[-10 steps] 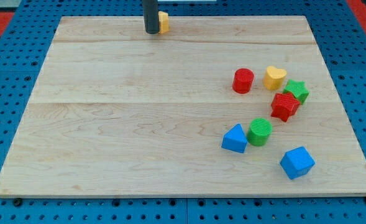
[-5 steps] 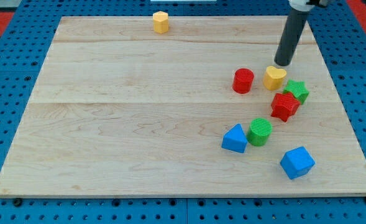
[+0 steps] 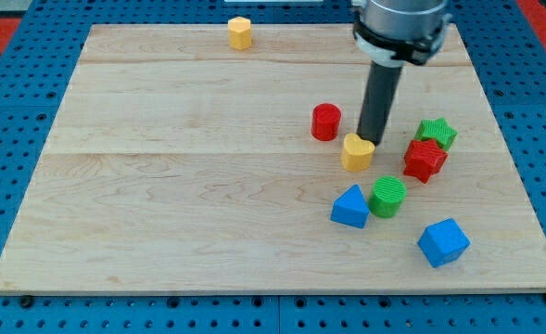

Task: Move the yellow heart to the bottom right of the yellow hexagon

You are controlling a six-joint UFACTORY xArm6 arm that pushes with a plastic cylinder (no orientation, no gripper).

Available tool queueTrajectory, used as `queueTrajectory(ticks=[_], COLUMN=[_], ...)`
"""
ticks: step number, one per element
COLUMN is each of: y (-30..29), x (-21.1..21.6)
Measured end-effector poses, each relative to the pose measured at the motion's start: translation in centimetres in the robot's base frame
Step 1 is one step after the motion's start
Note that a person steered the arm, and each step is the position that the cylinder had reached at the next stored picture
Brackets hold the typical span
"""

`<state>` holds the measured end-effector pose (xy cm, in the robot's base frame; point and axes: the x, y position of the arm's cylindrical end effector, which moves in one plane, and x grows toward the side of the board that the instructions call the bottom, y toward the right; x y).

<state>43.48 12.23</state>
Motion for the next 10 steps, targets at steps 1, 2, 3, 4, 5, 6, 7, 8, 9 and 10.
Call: queueTrajectory(ticks=[1,2,3,4,5,6,7,8,9,10], y=[-0.1,-0.3,-8.6,-11.0,-11.3,-12.9,-17.7,-18.8,-18.7,-16.0], x=[3.0,5.4,5.1,1.1,-2.0,-5.1,-6.6,-9.4,-11.7,-11.8])
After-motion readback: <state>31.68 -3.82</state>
